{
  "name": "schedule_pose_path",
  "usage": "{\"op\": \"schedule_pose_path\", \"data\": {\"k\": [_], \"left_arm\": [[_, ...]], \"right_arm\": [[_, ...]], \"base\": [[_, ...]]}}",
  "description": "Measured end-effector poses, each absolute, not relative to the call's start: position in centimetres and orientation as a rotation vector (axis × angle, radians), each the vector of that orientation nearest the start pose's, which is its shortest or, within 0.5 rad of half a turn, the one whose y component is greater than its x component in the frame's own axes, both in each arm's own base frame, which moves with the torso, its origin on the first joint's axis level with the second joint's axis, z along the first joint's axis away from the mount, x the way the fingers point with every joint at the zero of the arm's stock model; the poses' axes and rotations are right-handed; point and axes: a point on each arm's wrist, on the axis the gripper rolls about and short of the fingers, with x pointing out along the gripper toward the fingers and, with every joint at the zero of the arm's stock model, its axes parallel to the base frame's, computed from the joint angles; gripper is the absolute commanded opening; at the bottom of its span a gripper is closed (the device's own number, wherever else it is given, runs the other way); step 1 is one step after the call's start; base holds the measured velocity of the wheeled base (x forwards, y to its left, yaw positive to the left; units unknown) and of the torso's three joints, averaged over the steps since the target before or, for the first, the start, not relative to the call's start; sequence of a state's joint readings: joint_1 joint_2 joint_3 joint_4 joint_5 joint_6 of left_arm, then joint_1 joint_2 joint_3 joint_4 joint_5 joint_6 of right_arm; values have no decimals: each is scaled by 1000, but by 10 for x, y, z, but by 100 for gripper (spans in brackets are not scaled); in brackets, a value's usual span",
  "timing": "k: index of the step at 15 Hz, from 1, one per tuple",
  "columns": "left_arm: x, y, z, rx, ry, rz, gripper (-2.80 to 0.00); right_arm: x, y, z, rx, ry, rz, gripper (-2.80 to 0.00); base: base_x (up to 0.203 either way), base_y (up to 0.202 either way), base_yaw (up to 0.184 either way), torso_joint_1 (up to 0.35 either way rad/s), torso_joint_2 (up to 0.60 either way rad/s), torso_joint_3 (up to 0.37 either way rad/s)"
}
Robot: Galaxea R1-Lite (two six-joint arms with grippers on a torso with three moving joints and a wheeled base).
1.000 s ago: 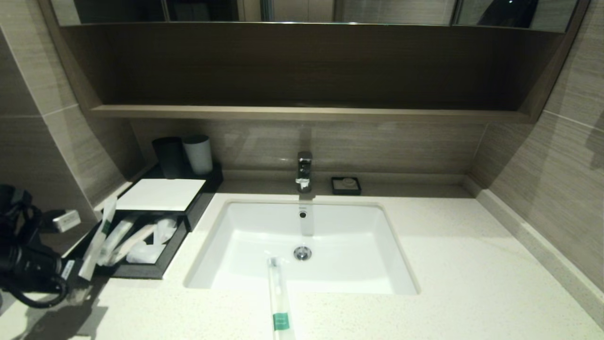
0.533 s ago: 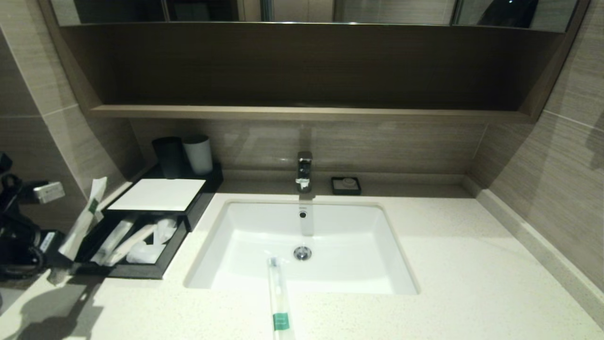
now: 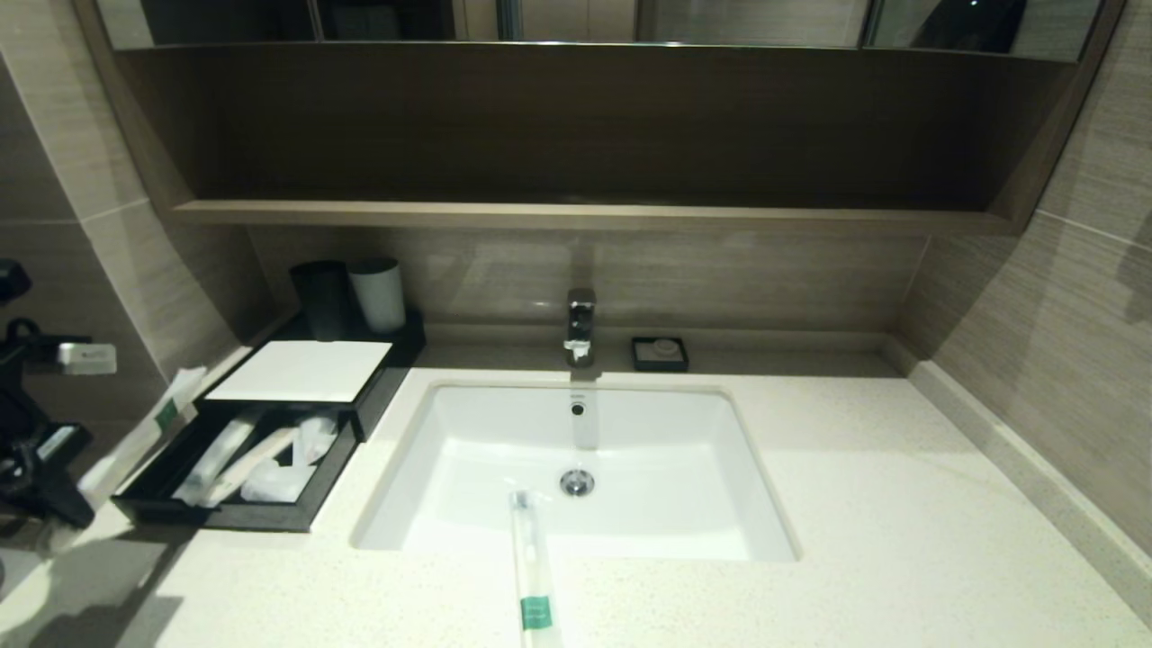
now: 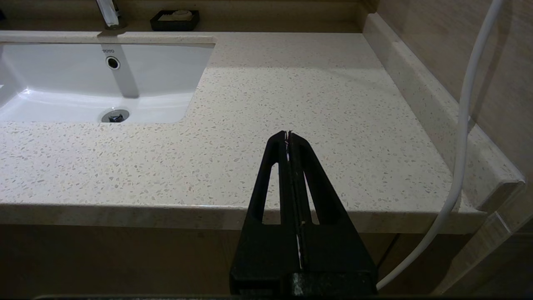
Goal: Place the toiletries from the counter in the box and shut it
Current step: Place the bathroom toiletry into the drawer
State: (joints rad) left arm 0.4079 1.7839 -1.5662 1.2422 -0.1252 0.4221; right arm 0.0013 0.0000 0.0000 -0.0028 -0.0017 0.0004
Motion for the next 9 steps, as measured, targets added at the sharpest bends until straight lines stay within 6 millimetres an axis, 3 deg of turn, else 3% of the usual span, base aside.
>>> {"op": "schedule_pose_path", "data": {"k": [5,9], "left_arm": [[253,105,229,-75,1582,-134,-280],[278,116,223,-80,1589,-134,-280]], "right_arm": [[-23,0,76,0,-3,0,-280],[-23,0,76,0,-3,0,-280]], "base": [[0,0,0,0,0,0],[0,0,0,0,0,0]]}}
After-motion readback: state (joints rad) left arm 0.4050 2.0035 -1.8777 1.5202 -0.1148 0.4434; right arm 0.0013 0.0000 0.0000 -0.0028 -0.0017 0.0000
